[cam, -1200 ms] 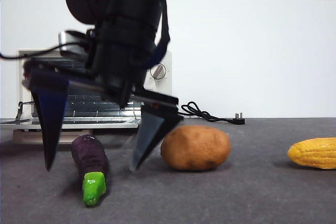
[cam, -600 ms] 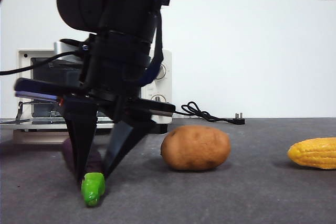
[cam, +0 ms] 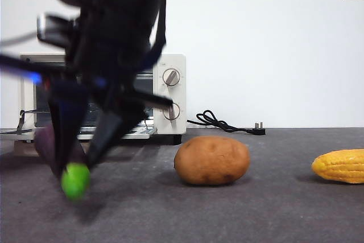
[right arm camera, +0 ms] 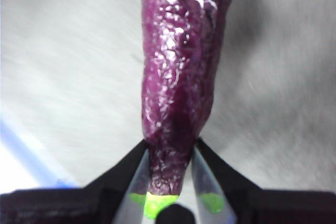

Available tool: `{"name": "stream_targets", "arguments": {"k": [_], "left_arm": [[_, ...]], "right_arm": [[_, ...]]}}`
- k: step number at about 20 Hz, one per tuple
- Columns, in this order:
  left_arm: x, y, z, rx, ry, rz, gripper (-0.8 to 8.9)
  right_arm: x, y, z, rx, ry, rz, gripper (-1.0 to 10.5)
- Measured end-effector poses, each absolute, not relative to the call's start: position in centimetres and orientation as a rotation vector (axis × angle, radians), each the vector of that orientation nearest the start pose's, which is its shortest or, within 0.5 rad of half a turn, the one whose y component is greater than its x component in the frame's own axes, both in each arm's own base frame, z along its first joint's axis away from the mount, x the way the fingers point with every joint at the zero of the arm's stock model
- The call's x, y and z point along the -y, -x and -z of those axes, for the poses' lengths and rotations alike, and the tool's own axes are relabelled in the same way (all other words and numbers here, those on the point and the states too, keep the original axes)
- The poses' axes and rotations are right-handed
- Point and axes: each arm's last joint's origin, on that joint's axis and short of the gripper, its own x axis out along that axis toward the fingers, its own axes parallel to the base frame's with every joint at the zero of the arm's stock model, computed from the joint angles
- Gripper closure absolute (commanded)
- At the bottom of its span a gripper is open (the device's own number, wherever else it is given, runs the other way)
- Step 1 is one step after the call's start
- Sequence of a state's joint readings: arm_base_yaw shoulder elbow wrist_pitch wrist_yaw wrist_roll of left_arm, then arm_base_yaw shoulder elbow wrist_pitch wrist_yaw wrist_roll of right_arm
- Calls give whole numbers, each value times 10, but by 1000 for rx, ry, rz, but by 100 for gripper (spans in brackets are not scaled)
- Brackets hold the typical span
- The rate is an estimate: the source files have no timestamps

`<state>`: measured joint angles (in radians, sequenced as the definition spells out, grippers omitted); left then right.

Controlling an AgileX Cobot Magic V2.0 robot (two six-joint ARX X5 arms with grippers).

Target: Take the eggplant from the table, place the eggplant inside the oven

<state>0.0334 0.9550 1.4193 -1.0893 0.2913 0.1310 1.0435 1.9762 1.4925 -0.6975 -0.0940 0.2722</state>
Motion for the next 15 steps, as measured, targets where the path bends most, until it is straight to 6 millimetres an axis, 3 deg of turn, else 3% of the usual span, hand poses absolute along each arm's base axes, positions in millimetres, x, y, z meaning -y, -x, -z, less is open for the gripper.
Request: {"name": "stream_targets", "arguments": {"k": [4,15], "left_arm": [[4,-137,-426,-602,-25,289,819],[9,-136,-425,-616,-33,326,819]], "right_arm": [[-350,-218,-231,-1159,205,-952,958],[-290,-318,-256,-1031,-174,-916,959]]}}
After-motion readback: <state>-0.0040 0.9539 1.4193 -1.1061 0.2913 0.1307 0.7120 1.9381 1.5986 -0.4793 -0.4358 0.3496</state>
